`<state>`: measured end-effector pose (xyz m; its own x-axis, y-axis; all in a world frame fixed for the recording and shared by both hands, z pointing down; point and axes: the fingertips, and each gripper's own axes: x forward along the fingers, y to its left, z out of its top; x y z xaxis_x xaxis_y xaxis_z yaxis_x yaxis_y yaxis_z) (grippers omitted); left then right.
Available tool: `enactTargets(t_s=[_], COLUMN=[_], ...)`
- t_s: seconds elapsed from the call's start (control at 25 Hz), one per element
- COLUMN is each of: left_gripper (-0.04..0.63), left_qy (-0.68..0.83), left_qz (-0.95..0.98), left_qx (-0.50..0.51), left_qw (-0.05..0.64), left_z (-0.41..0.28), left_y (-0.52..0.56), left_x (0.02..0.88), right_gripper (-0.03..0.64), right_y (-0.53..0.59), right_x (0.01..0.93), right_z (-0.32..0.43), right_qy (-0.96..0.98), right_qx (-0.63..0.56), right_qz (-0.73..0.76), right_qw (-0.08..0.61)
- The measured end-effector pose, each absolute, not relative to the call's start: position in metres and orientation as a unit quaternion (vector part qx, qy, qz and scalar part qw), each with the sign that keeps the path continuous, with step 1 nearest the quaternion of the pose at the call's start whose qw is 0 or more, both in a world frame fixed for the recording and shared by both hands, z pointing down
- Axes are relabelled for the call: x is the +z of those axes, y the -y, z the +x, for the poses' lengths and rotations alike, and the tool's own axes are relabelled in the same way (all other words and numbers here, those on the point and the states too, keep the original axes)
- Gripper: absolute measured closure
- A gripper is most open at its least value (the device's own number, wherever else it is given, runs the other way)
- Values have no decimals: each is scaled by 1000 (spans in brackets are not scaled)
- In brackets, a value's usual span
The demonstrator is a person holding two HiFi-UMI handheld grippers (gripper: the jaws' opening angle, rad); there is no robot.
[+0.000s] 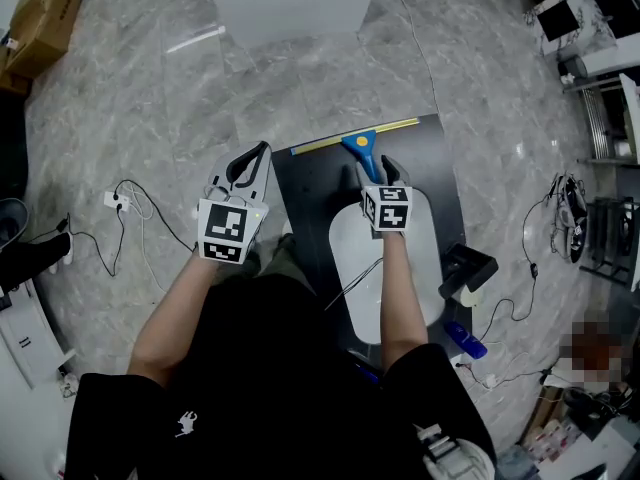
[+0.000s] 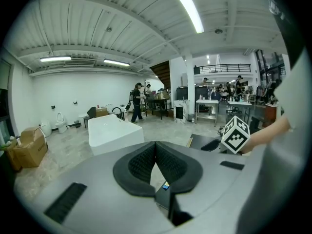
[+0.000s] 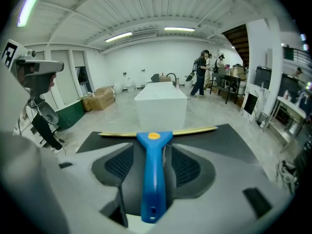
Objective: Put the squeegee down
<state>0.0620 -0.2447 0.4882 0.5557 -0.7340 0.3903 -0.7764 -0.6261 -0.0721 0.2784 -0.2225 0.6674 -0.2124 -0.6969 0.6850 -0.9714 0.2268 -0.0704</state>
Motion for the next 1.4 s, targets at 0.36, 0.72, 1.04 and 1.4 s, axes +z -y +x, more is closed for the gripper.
enactTargets(t_s=[0.36,0.72,1.04,1.4], left_gripper=[592,592,592,592], left_qy=[386,328,268,222], left_qz=[908,936,958,972], left_qx=[157,122,101,73], left_qw=[44,44,22,5], left_z=[61,33,6,-28], left_y=[237,220,198,171], left_x=[467,445,418,394], right_gripper=[440,615,615,615], right_y=[197,143,95,34], right_x=[610,536,467,420], right_z=[278,258,208,156], right_qy=[710,657,655,624], right_qx=[249,221,167,141], right_qz=[625,707,726,762], right_qw=[205,142,129,95])
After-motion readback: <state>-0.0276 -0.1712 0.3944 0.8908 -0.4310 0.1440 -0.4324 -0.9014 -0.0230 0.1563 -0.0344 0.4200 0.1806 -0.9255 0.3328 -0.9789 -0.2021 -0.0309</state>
